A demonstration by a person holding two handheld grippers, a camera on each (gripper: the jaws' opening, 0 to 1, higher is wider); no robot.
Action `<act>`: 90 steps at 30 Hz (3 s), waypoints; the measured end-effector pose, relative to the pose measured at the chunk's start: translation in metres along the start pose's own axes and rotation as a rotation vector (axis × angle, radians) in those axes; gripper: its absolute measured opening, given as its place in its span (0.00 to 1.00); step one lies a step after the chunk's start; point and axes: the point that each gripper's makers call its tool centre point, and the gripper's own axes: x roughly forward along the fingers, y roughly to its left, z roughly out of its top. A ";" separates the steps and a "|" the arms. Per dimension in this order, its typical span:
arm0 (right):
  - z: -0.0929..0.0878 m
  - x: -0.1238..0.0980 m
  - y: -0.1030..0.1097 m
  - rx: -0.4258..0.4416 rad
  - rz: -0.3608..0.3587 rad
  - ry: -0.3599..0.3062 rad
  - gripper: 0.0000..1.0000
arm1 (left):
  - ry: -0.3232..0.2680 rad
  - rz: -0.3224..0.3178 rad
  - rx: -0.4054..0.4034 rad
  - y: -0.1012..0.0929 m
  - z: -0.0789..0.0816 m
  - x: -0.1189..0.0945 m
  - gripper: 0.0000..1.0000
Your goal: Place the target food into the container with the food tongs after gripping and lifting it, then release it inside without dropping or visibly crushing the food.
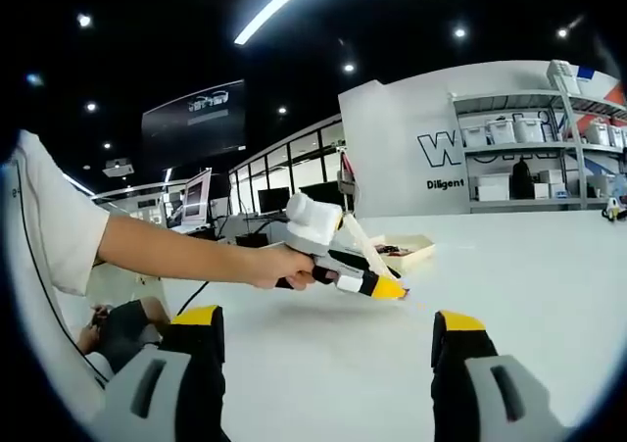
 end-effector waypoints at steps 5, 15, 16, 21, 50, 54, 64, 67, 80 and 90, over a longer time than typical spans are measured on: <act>-0.001 0.001 -0.006 -0.007 -0.014 0.015 0.85 | -0.014 -0.014 -0.007 0.010 0.003 0.006 0.31; -0.002 0.006 -0.016 -0.015 -0.032 0.037 0.85 | -0.013 -0.082 -0.029 0.011 -0.003 0.013 0.31; -0.002 0.006 -0.016 -0.017 -0.032 0.039 0.85 | -0.014 -0.083 -0.028 0.010 -0.003 0.012 0.31; -0.006 0.009 -0.017 -0.013 -0.031 0.045 0.85 | -0.009 -0.098 -0.010 0.009 -0.005 0.010 0.31; -0.030 -0.001 -0.031 -0.067 -0.100 0.155 0.99 | 0.004 -0.094 -0.047 0.001 -0.006 0.004 0.19; -0.030 -0.002 -0.033 -0.048 -0.105 0.154 0.99 | -0.027 -0.089 -0.094 0.003 0.005 -0.004 0.19; -0.033 0.000 -0.032 -0.052 -0.105 0.165 0.99 | -0.071 0.019 -0.124 0.038 0.026 -0.031 0.20; -0.034 -0.001 -0.031 -0.047 -0.103 0.163 0.99 | -0.088 0.055 -0.158 0.055 0.030 -0.037 0.19; -0.033 -0.005 -0.036 -0.027 -0.103 0.150 0.99 | -0.047 0.082 -0.199 0.072 0.012 -0.037 0.20; -0.032 -0.004 -0.034 -0.021 -0.101 0.147 0.99 | 0.028 0.098 -0.167 0.074 -0.012 -0.027 0.24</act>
